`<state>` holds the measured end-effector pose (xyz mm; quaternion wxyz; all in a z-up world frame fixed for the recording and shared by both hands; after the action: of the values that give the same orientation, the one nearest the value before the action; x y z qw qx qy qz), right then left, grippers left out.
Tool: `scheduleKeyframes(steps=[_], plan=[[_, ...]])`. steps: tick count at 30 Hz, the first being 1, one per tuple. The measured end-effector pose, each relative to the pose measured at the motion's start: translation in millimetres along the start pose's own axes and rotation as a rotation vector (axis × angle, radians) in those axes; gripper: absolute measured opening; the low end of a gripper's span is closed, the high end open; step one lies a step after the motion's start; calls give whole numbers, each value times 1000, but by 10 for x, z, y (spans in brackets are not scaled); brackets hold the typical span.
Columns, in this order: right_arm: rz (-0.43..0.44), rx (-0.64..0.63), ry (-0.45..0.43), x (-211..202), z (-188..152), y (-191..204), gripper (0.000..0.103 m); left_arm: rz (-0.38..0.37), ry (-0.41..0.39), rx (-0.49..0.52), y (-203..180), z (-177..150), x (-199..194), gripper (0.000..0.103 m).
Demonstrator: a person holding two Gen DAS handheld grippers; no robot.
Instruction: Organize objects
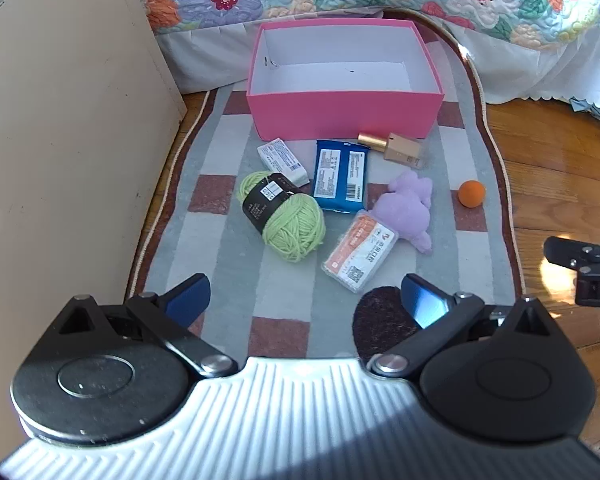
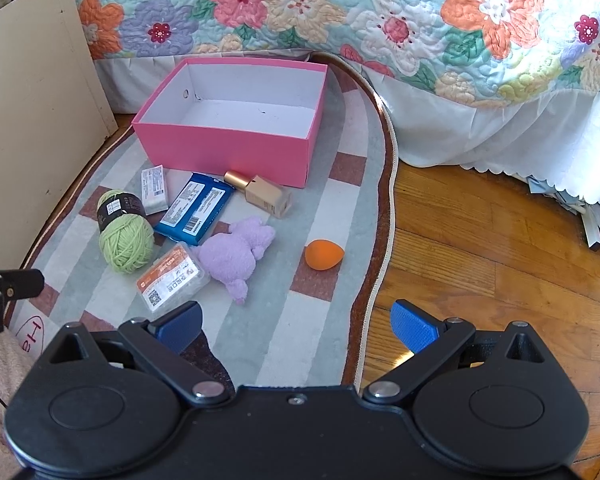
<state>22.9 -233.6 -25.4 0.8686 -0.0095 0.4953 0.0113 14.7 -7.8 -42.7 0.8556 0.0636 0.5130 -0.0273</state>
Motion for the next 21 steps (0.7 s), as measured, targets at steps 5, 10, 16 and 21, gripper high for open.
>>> scheduleKeyframes(steps=[5,10,16,21], plan=[[5,-8,2,-2,-7,33,102,-11,11,5,-54,-20,30,103],[95,-56,-3,-20,-5,164,102,-36,13,78,-61,30,51,103],[273,-172,-57,25,111,496,102,-75,45,180,84,238,249,103],[340,-255,-73,352,161,797,102,-78,85,193,163,325,630,99]])
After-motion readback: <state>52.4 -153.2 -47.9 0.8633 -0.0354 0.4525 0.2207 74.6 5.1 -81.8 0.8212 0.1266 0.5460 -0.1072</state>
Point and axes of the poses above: each gripper's, at about its wrist camera, not at the fingertips, and x roughly the way its jaws point, y to its left, z to its top, the point moved 9 cm from there along x, roughly the way its jaws point, and after that the axes turned 2 degrees about z, right-handed, at the moved point
